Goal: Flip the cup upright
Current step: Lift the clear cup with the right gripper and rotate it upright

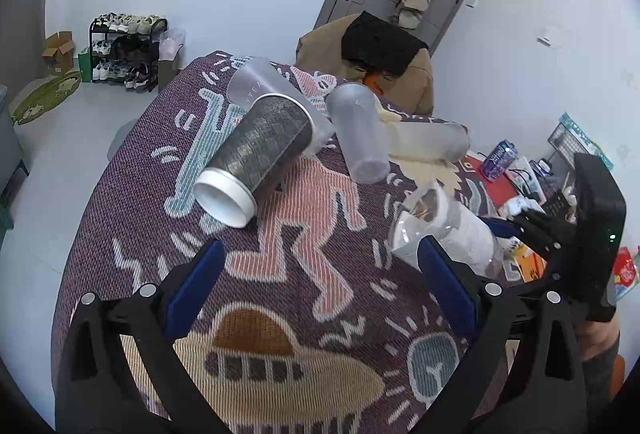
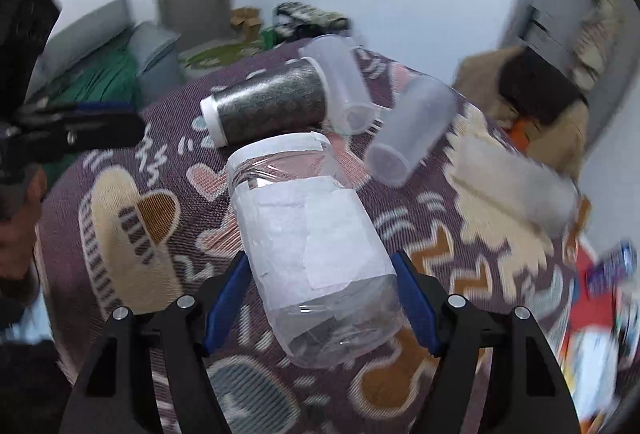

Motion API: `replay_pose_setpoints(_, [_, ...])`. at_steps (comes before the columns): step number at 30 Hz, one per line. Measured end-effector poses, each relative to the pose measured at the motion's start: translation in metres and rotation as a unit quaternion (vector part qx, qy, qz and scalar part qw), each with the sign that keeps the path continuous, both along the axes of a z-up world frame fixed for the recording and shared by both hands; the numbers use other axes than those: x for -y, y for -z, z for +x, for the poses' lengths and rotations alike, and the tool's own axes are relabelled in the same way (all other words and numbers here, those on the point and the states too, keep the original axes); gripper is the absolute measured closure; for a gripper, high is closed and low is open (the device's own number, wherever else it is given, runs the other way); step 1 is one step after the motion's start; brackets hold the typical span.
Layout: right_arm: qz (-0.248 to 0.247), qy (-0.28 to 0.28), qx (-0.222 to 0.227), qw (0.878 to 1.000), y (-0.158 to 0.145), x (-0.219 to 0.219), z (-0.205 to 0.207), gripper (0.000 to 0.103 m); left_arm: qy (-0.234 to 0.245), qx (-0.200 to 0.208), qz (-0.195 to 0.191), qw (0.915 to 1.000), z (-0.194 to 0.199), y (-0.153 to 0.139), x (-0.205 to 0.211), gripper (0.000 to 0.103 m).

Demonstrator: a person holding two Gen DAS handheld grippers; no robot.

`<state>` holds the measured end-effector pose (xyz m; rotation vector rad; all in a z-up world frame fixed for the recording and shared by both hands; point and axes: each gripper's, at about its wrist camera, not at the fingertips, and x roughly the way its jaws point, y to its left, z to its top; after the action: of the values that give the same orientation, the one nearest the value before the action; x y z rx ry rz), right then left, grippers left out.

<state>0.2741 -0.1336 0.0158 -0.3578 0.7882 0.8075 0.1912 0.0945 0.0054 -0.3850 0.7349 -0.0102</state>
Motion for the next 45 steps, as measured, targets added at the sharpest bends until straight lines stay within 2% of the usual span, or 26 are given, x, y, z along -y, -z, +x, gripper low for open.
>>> replay_pose_setpoints(7, [0.07, 0.075, -0.038, 0.994, 0.003, 0.038, -0.048, 0.032, 0.016, -0.003, 0.01, 0.9998, -0.023, -0.001, 0.015, 0.006])
replay_pose_setpoints(10, [0.096, 0.111, -0.055, 0.988, 0.006, 0.052, -0.067, 0.032, 0.026, -0.007, 0.014, 0.9995, -0.03, -0.001, 0.023, 0.006])
replay_pose_setpoints(19, [0.145, 0.196, -0.11, 0.964, 0.028, 0.076, -0.1, 0.032, 0.05, -0.008, 0.027, 0.9984, -0.051, 0.002, 0.042, 0.006])
replay_pose_setpoints(26, [0.154, 0.251, -0.11, 0.949, 0.046, 0.08, -0.118, 0.032, 0.065, -0.019, 0.061, 0.9958, -0.059, 0.003, 0.053, 0.006])
replay_pose_setpoints(34, [0.144, 0.293, -0.111, 0.939, 0.074, 0.067, -0.118, 0.03, 0.065, -0.031, 0.066, 0.9952, -0.064, 0.009, 0.05, 0.006])
replay_pose_setpoints(36, [0.157, 0.287, -0.128, 0.936, 0.076, 0.068, -0.115, 0.025, 0.064, -0.033, 0.062, 0.9955, -0.065, 0.009, 0.049, 0.006])
replay_pose_setpoints(38, [0.178, 0.279, -0.133, 0.934, 0.075, 0.071, -0.116, 0.009, 0.065, -0.033, 0.058, 0.9957, -0.065, 0.008, 0.048, 0.006])
replay_pose_setpoints(45, [0.233, 0.254, -0.106, 0.933, 0.048, 0.099, -0.131, 0.008, 0.084, -0.036, 0.017, 0.9957, -0.052, 0.005, 0.054, 0.006])
